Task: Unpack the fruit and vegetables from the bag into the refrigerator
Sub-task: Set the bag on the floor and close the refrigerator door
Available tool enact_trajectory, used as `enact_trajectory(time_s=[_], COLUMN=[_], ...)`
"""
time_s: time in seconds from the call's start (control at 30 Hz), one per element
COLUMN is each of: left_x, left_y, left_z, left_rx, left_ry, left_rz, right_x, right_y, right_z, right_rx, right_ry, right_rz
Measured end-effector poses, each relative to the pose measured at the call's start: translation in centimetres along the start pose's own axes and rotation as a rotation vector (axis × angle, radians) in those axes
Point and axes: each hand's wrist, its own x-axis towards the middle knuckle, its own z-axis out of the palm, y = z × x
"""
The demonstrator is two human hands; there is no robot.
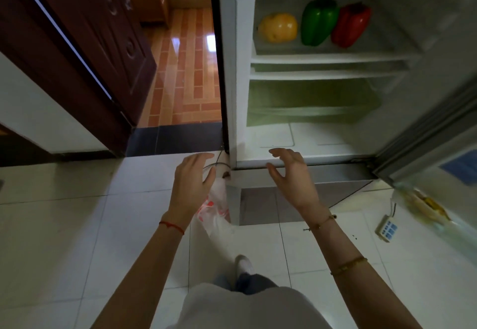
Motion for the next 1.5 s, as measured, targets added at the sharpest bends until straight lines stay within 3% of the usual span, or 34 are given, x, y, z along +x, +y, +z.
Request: enact_trajectory(time_s=[0.3, 0.83, 1.17, 1.5], left_x=[-2.8, -9.5, -14.2, -21.3], left_y=[4.6, 21.5, 33.6, 48.2], left_z=[-1.3, 1.4, 7.6, 14.8], left_rx=[0.089, -0.133, -0.214, -0.294], left_ry=[0.031, -0.169, -0.245, -0.142], left_rz=[0.342, 0.751, 0.879, 0.942], right_x=[-7.1, -25.6, -33.8, -40.8], right_y=[0.5, 1.5, 7.3, 17.6], right_z=[-4.6, -18.6, -26.8, -38.1], right_rx=[-0.048, -0.172, -0.240, -0.275], right_ry=[0.201, 0.629, 0.773, 0.802], right_rz=[0.086, 0.370, 0.471, 0.467])
